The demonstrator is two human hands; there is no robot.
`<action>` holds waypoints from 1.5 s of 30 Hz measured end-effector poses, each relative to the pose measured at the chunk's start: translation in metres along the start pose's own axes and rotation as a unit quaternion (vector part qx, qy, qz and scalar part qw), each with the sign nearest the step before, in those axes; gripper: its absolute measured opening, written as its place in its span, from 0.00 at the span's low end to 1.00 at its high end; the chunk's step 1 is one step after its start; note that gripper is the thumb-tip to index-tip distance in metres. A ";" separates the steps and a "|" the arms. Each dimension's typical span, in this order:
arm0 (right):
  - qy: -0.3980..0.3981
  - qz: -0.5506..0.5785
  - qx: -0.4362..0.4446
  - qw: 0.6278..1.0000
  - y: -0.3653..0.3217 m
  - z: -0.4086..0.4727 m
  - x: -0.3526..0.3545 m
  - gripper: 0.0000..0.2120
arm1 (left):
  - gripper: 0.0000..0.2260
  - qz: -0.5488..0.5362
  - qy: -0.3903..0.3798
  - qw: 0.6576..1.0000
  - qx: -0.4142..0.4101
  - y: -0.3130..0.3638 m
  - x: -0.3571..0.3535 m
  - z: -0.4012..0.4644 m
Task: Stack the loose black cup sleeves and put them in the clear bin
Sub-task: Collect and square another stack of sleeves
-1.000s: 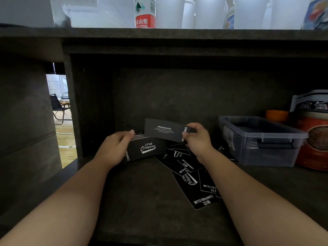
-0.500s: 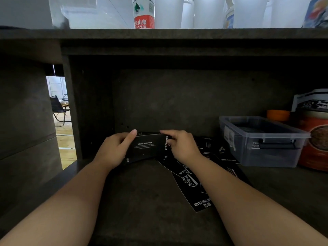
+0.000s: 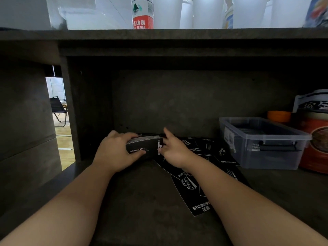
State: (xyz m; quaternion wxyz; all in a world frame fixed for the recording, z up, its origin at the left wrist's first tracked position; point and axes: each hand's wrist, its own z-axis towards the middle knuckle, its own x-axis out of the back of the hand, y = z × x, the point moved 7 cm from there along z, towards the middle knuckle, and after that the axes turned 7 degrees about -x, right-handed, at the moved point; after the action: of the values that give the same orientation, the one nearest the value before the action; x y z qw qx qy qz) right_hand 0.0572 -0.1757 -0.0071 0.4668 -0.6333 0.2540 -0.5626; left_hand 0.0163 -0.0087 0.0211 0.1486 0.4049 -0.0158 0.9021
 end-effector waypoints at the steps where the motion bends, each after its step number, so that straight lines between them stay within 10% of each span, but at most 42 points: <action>1: 0.006 -0.003 -0.002 1.000 0.000 0.001 0.000 0.41 | 0.25 0.068 -0.002 0.998 -0.013 0.009 0.003 0.002; 5: -0.011 -0.017 0.001 1.000 -0.003 -0.003 -0.007 0.46 | 0.27 0.209 -0.043 0.977 -0.015 0.035 -0.004 0.008; 28: -0.053 0.067 -0.030 0.996 -0.008 -0.008 -0.010 0.49 | 0.26 0.155 -0.066 0.985 -0.049 0.021 -0.003 0.006; 30: -0.004 0.082 -0.015 0.997 -0.013 -0.013 0.004 0.43 | 0.26 0.155 -0.039 0.985 -0.058 0.022 0.003 0.007; 33: 0.275 -0.069 0.040 0.958 -0.024 -0.030 0.061 0.26 | 0.26 0.119 0.008 0.993 -0.010 0.010 0.015 0.008; 37: 0.432 -0.170 0.025 0.885 -0.019 -0.050 0.110 0.16 | 0.27 0.091 -0.091 0.989 0.071 -0.012 0.004 0.004; 45: 0.225 -0.320 -0.054 0.919 0.019 -0.012 0.087 0.17 | 0.35 0.114 -0.072 0.980 0.146 -0.015 0.008 -0.004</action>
State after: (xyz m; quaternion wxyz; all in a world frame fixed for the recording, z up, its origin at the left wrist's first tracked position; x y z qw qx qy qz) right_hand 0.0705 -0.2609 0.0164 0.1576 -0.5619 0.1655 -0.7951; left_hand 0.0126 0.0087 0.0227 -0.0174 0.4812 0.0589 0.8745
